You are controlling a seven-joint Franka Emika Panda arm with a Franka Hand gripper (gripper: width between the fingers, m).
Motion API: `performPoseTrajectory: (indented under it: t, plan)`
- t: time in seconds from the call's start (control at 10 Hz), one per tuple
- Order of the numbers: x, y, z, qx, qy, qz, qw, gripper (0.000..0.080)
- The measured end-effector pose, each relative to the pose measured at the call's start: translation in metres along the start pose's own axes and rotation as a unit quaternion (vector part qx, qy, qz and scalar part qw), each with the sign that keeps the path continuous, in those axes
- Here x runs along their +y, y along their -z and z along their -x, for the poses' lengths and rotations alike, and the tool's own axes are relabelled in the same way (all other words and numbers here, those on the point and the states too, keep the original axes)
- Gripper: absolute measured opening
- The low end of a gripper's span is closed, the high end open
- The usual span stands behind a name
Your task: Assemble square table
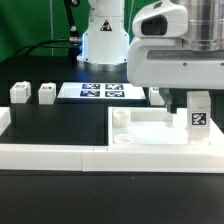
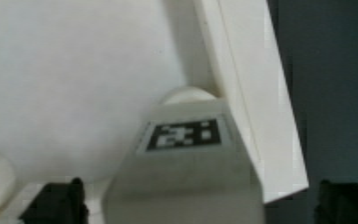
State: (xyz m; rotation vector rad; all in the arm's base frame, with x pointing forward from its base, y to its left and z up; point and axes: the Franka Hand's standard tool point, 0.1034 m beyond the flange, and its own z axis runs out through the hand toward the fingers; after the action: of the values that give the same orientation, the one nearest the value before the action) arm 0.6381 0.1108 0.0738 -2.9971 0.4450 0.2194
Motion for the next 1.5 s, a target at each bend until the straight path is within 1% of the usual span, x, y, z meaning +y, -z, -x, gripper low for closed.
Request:
performPoseTrajectory:
  t: [0.1,0.3,0.4,0.6,0.8,1.0,1.1,1.3,1.4,1.5]
  plan:
    - [0.0005,-0.0003,-0.0001,0.0,-0.007,0.0,1.0,0.0649]
    - [0.0009,-0.0009,-0.0001,-0.001,-0.011,0.0,1.0,0.0382]
    - [0.0009,-0.0011,-0.0001,-0.001,-0.013,0.0,1.0,0.0285]
    - [0.0008,-0.0012,0.0,-0.001,-0.102,0.0,0.995,0.0287]
    - [0.001,-0.0015,0.0,0.0,-0.155,0.0,0.988,0.0287]
    - [-0.0019,-0.0028,0.0028,0.042,-0.287,-0.004,0.957,0.0287]
    - [-0.0016,-0.0027,0.004,0.055,-0.336,-0.01,0.94,0.0287]
    - [-0.0031,-0.0029,0.0058,0.063,-0.429,-0.015,0.901,0.0288]
    - [-0.0037,-0.0034,0.0057,0.063,-0.47,-0.021,0.88,0.0288]
    - [-0.0039,-0.0038,0.0052,0.063,-0.505,-0.03,0.86,0.0288]
